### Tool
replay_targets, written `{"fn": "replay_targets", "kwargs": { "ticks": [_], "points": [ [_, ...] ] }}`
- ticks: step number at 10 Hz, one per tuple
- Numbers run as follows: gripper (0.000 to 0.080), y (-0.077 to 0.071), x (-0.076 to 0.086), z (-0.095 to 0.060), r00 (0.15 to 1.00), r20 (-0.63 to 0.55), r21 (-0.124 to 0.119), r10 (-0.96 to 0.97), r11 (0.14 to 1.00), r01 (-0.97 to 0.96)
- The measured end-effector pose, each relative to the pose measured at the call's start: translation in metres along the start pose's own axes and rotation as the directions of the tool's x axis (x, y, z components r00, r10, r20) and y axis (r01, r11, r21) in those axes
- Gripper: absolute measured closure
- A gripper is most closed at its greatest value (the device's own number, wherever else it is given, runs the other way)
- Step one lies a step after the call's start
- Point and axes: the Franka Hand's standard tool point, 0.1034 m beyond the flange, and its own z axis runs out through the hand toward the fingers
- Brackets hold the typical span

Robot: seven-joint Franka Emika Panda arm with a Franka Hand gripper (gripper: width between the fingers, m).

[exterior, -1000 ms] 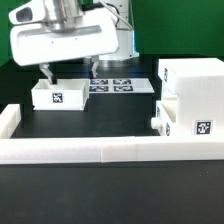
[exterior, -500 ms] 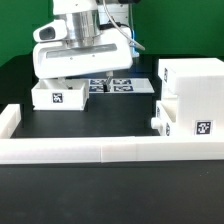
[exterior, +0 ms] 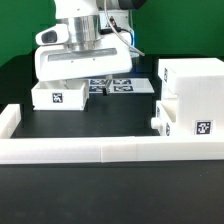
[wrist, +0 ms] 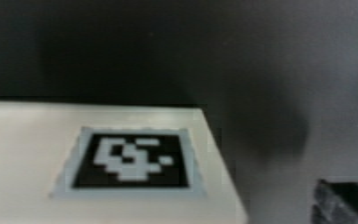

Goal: Assemble drawer

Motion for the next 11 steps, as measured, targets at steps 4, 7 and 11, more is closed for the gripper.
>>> {"fn": "replay_targets", "kwargs": {
  "ticks": [4,7,11],
  "points": [
    [0.0682,0.002,0.000,0.000,1.000,0.000,-0.001,-0.006,1.000,0.006],
    [0.0754,0.002,0.003,-0.002,1.000,-0.009,-0.005,-0.008,1.000,0.008],
    [0.0755,-0.023,0.018,-0.014,0.999,-0.012,0.002,-0.048,0.999,0.048]
  ]
}}
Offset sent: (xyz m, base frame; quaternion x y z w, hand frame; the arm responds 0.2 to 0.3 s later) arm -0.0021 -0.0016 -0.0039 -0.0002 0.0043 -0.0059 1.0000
